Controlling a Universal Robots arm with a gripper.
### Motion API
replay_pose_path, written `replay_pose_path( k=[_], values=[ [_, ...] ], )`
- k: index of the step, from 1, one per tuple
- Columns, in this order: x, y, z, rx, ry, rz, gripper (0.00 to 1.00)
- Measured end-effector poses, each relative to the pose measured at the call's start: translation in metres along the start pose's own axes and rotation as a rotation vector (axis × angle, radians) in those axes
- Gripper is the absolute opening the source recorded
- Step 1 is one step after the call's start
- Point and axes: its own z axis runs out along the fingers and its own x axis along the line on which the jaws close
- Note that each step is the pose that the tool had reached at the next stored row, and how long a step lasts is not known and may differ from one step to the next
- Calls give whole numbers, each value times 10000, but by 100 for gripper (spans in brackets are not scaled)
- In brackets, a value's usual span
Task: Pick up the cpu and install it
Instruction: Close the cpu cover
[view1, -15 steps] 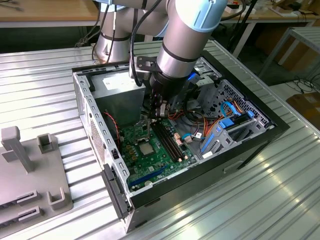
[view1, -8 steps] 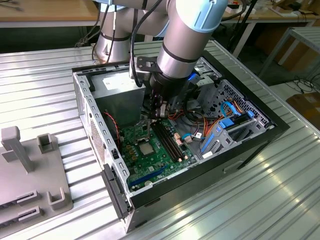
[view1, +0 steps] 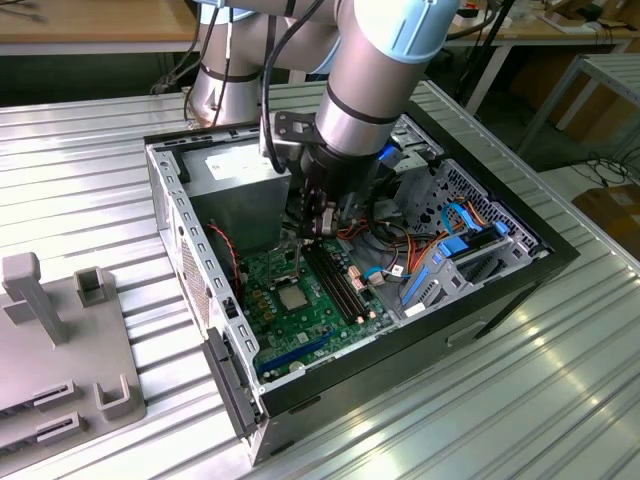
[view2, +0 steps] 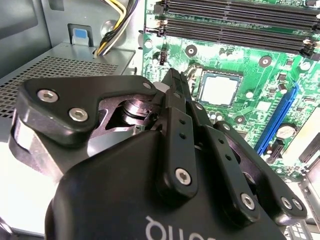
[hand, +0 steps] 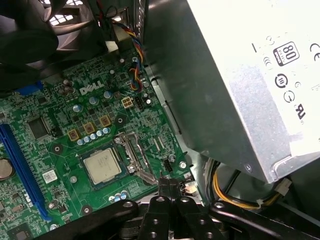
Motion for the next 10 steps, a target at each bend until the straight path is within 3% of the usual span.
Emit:
replay_pose_path(
  k=[10],
  values=[
    [16, -4, -1, 0, 1, -1, 11]
  ],
)
